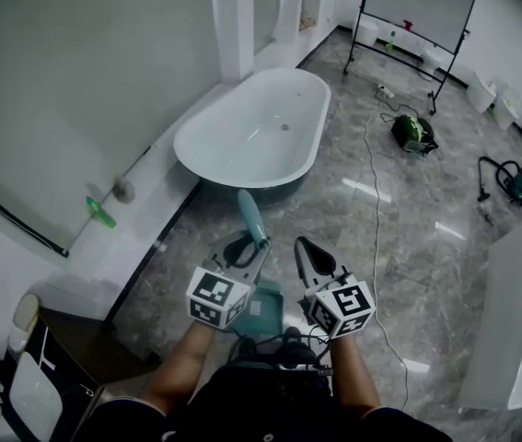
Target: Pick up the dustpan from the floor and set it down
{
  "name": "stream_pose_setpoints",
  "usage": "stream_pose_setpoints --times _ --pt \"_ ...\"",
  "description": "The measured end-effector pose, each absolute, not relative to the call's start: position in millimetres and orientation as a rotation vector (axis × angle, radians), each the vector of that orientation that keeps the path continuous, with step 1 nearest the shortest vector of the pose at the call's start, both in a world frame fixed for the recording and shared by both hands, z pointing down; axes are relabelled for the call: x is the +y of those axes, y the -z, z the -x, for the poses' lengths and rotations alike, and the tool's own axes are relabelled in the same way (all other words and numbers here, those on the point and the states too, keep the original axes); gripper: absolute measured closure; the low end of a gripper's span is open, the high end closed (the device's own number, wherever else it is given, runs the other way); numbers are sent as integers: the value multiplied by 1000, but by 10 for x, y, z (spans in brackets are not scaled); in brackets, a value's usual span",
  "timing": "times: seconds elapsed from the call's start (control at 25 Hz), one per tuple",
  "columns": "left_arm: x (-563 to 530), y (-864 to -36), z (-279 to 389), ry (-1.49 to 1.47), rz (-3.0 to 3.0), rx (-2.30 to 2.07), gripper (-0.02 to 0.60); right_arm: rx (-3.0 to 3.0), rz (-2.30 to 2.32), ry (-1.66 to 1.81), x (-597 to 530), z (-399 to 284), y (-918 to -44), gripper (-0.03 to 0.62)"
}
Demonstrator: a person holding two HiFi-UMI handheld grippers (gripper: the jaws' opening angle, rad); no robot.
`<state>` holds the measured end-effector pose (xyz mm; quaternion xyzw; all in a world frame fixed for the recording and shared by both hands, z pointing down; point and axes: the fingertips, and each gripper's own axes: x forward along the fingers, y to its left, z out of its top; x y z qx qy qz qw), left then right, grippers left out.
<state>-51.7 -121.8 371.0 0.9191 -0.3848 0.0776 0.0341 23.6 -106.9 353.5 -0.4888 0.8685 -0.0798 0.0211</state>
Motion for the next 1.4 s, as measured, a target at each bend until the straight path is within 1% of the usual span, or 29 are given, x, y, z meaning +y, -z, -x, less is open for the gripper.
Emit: stream_pose_setpoints --times 0.68,1.0,1.2,1.4 --pt "-1351 -3724 674 -222 -2808 -1225 474 2721 1453 260 -1170 -21 -3519 588" --pt "-1509 -3821 674 -242 -2798 -1259 475 2720 1459 285 -1247 -53 -3644 588" --pt "-1595 -3977 649 -280 -2783 -1268 474 2730 1449 345 -1303 -70 -3785 588" --pt "-1691 -4323 634 -346 -2766 -1272 474 2748 1456 423 -1385 -88 -4042 588"
